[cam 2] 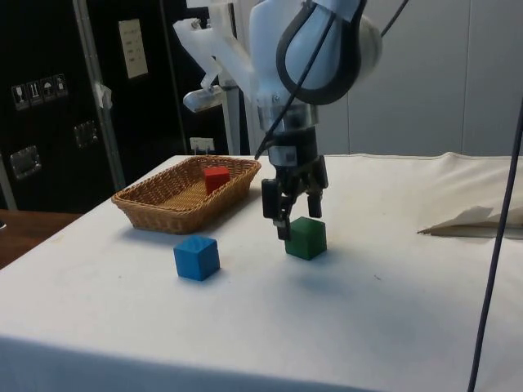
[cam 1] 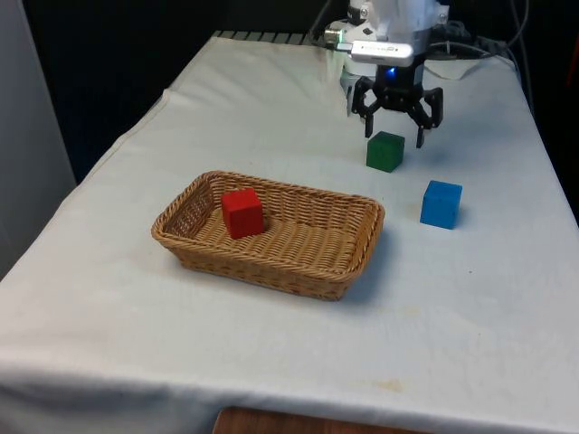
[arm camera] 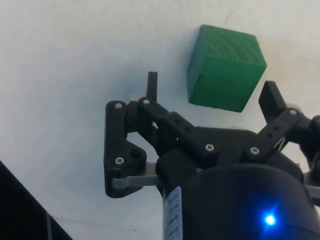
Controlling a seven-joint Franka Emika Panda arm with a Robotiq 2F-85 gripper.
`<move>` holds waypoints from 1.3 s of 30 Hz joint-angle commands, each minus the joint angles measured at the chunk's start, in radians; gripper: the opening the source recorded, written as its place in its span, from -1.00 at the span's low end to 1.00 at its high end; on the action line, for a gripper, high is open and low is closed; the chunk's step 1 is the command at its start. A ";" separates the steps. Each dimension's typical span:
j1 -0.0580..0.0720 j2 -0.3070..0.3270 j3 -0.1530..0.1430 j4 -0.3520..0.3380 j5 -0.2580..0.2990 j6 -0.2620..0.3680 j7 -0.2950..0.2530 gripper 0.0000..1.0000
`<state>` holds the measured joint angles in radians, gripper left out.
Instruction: Pick up exactly two blocks and place them into the basket.
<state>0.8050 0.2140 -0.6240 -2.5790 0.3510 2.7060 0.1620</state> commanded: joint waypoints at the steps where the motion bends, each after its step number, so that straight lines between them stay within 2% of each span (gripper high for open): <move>1: -0.002 0.006 0.002 0.001 0.008 0.001 0.009 1.00; 3: -0.001 0.005 0.000 0.000 0.000 0.000 0.011 1.00; 9: -0.007 0.035 0.013 0.002 0.019 0.010 0.062 1.00; 11: -0.002 0.043 0.006 0.004 0.002 0.005 0.073 1.00; 12: -0.006 0.038 0.012 0.002 0.018 0.010 0.072 1.00; 17: -0.008 0.043 0.009 0.003 0.012 0.007 0.090 0.98; 18: -0.009 0.043 0.008 0.003 0.011 0.007 0.092 0.85; 20: -0.008 0.047 0.006 0.005 0.004 0.005 0.093 0.44; 21: -0.010 0.044 0.008 0.004 0.010 0.006 0.095 0.44; 24: -0.010 0.044 0.008 0.004 0.009 0.005 0.098 -0.28; 25: -0.011 0.044 0.008 0.004 0.009 0.005 0.099 -0.73; 26: -0.011 0.044 0.008 0.004 0.009 0.005 0.100 -0.95; 27: -0.011 0.044 0.008 0.004 0.008 0.005 0.100 -1.00; 35: -0.011 0.044 0.007 0.004 0.008 0.005 0.102 -1.00; 39: -0.006 0.024 -0.015 0.008 -0.014 -0.011 0.124 -1.00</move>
<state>0.7920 0.2540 -0.6210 -2.5700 0.3550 2.7090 0.2700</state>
